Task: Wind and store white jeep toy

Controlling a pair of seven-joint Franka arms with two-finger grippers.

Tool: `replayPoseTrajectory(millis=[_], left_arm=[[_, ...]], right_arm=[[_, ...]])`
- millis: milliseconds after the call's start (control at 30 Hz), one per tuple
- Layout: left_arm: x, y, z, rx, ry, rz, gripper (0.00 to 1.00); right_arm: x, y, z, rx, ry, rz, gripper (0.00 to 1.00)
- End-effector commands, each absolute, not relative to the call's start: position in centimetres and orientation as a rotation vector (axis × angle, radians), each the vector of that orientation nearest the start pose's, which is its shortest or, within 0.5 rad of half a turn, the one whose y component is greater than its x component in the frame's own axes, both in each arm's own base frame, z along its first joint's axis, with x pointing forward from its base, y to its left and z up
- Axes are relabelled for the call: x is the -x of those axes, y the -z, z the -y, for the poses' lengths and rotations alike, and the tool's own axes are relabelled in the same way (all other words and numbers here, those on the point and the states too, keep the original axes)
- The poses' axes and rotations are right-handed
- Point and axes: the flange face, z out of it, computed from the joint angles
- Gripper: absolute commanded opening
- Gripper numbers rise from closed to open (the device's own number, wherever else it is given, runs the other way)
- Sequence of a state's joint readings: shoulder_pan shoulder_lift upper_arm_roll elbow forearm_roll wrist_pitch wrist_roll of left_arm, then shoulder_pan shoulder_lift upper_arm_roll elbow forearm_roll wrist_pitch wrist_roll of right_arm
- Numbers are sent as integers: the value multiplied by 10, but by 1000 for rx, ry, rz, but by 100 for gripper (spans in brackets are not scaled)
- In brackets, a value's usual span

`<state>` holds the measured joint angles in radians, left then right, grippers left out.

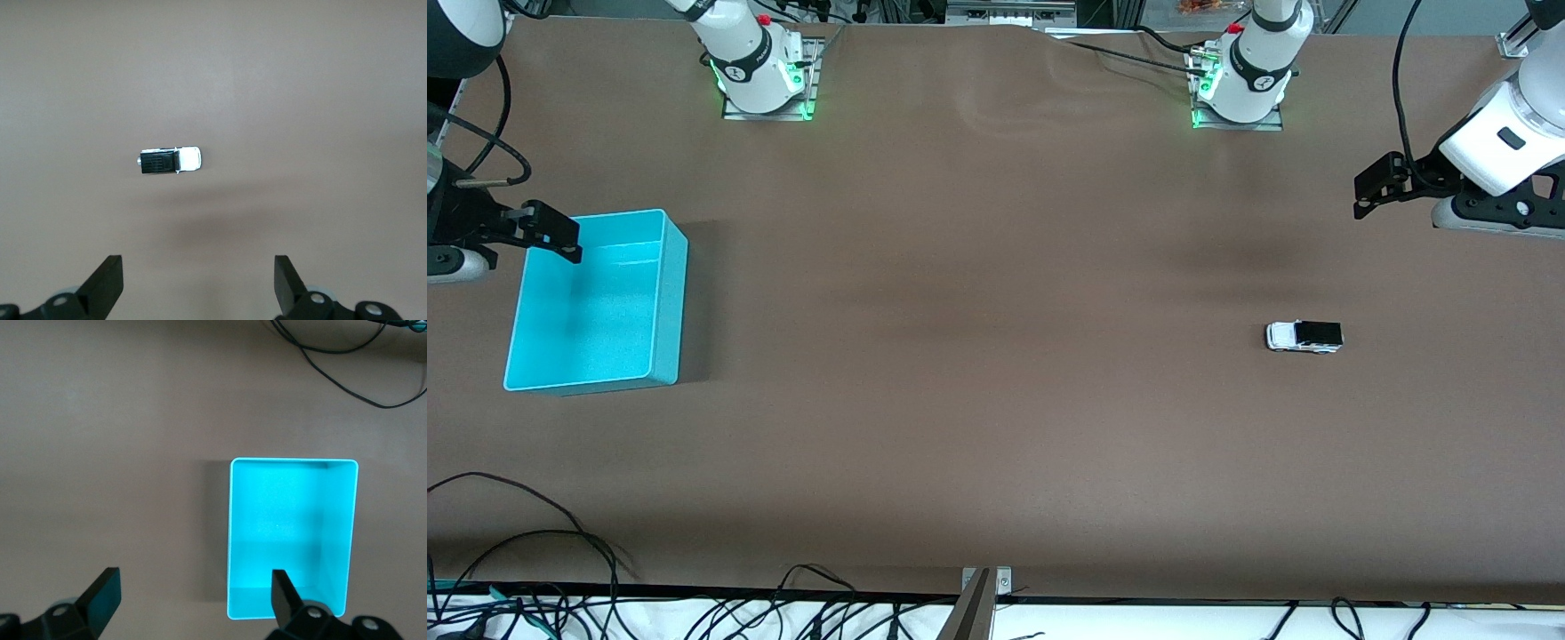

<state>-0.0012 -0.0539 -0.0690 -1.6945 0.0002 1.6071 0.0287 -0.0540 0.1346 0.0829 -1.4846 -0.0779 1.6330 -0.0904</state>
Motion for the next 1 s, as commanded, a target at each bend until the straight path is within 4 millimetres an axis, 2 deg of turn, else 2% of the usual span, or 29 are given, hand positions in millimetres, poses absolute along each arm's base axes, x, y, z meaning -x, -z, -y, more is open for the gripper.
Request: replayPoseTrajectory(millis=[0, 233, 967], left_arm=[[-532, -604, 41, 3133, -53, -189, 100], [-532, -603, 38, 3134, -58, -180, 100], [-533, -609, 39, 3134, -39, -185, 100]], right_arm=[[-600, -593, -7, 3209, 3, 193, 100], [-600, -595, -3, 3210, 6, 198, 100], [-594, -582, -3, 3139, -43, 140, 100]])
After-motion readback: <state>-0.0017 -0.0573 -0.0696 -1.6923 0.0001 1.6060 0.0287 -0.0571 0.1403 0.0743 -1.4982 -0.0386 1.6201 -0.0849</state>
